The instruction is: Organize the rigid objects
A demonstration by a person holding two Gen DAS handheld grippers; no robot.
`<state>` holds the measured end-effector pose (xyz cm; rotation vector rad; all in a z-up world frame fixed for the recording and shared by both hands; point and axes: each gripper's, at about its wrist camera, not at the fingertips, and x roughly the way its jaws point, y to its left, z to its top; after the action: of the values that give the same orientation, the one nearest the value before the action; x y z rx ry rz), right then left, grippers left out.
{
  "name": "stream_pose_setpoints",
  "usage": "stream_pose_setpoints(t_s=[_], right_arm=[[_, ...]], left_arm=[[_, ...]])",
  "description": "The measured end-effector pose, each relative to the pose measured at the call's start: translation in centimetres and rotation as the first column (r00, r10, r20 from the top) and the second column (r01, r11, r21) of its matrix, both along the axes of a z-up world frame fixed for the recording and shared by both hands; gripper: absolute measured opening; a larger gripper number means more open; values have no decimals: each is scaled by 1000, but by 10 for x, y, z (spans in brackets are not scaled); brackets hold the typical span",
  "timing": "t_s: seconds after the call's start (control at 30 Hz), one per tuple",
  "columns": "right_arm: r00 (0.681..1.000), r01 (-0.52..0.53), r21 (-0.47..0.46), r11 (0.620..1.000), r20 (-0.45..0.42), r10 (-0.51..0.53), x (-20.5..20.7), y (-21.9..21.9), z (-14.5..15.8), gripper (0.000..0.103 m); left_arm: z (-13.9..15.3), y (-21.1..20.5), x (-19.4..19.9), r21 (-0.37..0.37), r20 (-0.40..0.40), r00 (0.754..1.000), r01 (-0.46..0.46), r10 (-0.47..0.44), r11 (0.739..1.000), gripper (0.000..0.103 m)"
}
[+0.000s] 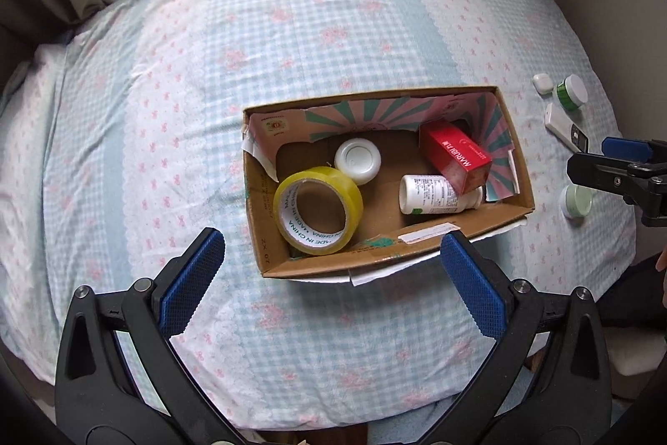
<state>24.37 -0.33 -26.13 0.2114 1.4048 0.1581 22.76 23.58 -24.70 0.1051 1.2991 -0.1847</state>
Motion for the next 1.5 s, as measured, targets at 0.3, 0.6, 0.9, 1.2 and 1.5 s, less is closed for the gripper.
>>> stream_pose_setpoints(t_s=[0.3,0.6,0.9,1.2,1.5], right_arm=[[991,35,-90,995,132,-23,-46,-59,48,103],[979,48,-161,986,203,-14,-73,-166,62,103],[972,-13,-207,978,227,61,-60,-281,38,103],[963,-102,-164,981,232,138,-15,-355,-41,103],[921,-233,-157,960,281,270,38,-372,-143,103]], left_arm=[[29,-61,-40,-52,50,999,-9,12,999,103],[45,-158,-68,-28,102,995,4,-1,1000,103],[26,-265,-86,-50,94,996,4,0,999,103],[-62,-368,-94,-53,38,997,75,-73,996,103],[-189,-451,-112,-21,-19,980,199,-199,980,103]])
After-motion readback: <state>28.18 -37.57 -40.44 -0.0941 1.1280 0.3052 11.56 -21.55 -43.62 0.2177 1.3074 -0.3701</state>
